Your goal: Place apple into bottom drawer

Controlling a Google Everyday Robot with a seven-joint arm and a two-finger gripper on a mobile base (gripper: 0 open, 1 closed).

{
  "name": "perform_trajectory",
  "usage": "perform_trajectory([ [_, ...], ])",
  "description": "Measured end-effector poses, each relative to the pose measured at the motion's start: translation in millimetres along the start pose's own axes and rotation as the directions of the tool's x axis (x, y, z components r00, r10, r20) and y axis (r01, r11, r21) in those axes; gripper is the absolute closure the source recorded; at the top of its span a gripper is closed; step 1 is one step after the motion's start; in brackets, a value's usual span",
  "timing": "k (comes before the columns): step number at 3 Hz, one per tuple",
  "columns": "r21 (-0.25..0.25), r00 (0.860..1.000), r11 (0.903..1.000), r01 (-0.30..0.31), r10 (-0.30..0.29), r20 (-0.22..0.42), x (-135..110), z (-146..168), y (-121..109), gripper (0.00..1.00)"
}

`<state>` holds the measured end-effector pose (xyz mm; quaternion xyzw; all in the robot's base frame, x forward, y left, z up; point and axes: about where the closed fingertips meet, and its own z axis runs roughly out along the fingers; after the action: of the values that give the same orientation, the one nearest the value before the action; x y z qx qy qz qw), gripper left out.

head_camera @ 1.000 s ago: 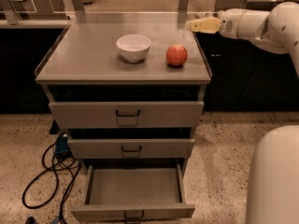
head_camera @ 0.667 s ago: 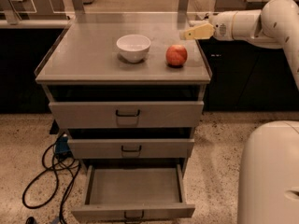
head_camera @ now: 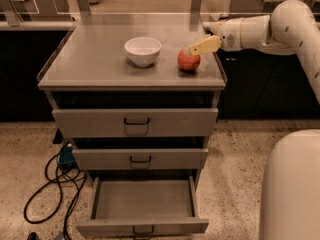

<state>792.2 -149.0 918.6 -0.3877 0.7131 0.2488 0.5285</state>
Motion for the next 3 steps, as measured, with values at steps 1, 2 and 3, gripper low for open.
perform_trajectory([
  [1, -0.024, 0.992, 0.9986, -0.047, 0.049, 0.118, 0.7, 14.3, -5.5, 0.0],
  [2, -0.036, 0.989, 0.9977, -0.058, 0.062, 0.131, 0.7, 19.5, -3.7, 0.0],
  [3, 0.001, 0.997, 0.999, -0.045, 0.045, 0.067, 0.4, 19.2, -6.3, 0.0],
])
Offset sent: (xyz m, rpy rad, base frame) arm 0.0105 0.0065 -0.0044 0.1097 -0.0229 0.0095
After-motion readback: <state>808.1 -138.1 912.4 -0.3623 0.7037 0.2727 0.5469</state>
